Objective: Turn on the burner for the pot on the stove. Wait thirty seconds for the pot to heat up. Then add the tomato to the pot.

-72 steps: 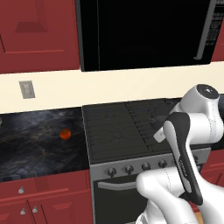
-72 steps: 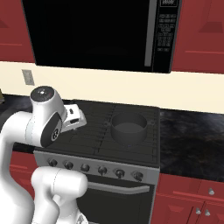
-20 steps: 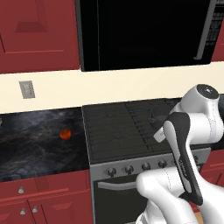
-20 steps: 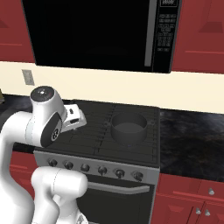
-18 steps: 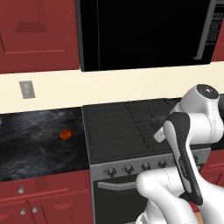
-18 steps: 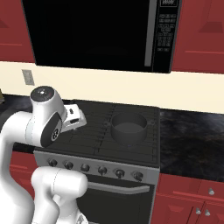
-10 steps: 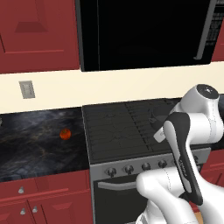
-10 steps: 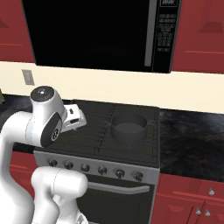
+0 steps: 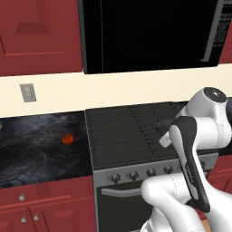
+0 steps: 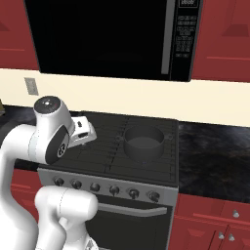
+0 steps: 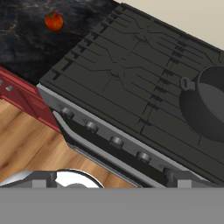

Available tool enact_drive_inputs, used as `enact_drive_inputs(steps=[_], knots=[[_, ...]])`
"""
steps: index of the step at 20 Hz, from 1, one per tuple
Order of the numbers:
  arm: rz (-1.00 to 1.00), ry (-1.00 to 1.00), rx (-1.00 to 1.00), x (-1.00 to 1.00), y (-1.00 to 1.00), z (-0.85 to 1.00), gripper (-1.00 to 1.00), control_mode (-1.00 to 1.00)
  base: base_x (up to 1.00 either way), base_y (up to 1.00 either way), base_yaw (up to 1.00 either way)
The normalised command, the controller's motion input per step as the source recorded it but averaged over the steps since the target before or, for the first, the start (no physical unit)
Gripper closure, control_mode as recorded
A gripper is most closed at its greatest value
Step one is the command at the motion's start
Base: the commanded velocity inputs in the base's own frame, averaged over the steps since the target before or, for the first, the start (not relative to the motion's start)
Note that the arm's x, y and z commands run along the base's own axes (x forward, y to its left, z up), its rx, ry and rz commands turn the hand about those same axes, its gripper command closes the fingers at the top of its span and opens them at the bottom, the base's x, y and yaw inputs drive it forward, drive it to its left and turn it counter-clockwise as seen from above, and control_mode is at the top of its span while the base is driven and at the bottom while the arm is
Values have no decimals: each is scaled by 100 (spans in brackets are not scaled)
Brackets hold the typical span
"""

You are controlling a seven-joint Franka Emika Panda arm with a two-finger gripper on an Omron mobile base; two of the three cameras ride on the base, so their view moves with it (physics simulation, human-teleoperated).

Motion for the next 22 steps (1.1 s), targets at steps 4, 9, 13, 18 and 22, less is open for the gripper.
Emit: enact_drive_inputs(steps=[4, 9, 13, 18, 22], knots=[[0, 0, 0, 0, 0, 0, -100, -100, 0, 0, 0], [0, 0, 0, 0, 0, 0, -100, -100, 0, 0, 0], [0, 0, 0, 0, 0, 0, -100, -100, 0, 0, 0], [0, 0, 0, 0, 0, 0, -100, -100, 0, 0, 0], [0, 0, 0, 0, 0, 0, -100, -100, 0, 0, 0]])
